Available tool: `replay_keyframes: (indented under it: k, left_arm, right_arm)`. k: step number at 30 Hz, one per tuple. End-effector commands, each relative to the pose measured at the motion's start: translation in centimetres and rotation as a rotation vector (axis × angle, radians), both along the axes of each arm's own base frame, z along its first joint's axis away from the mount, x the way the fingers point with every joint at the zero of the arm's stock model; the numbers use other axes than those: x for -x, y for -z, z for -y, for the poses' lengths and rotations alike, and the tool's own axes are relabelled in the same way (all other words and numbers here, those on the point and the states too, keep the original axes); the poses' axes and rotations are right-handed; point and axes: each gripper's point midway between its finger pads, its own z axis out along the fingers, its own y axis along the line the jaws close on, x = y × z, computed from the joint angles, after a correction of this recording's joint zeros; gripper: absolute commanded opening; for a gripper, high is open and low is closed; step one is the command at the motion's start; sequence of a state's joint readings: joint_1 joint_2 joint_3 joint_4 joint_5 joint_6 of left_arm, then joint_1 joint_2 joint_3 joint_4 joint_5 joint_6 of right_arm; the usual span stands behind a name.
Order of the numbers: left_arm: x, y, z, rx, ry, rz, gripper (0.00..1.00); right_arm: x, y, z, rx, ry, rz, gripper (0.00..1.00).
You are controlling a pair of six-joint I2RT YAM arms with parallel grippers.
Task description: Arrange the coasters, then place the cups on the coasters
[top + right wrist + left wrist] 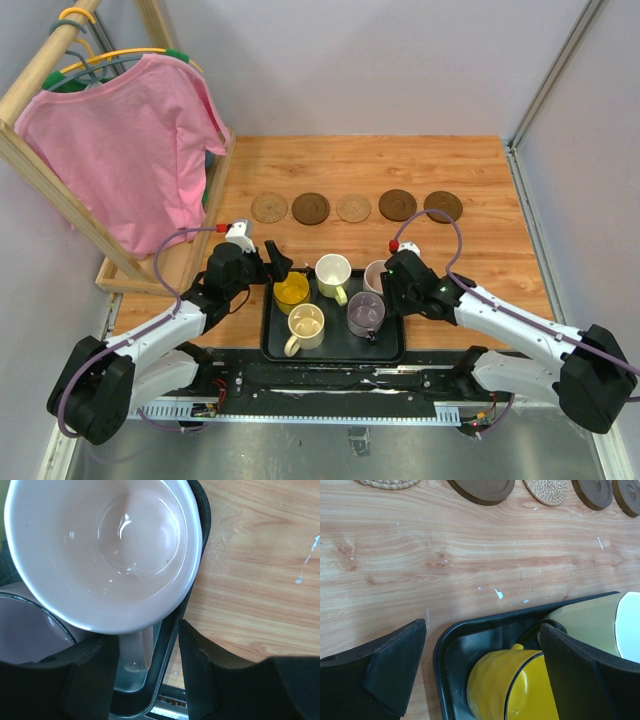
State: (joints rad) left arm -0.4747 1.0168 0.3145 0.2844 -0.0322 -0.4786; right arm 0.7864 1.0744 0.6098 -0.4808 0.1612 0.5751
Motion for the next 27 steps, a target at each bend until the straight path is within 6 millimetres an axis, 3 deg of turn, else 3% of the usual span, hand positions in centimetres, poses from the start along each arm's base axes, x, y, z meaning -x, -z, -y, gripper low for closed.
replay_keyframes:
  k: [1,27]
  left_arm:
    - [-0.15,-0.31,0.29,-0.002,0.012,0.024,1.0]
    - [-0.06,-0.13,0.41,0.012,0.011,0.021,1.0]
  right_arm:
    - [-0.48,0.66,-0.24,0.012,0.003,0.034,0.49]
    - [-1.0,0.95,-0.73,0.041,-0.008,0.049,0.43]
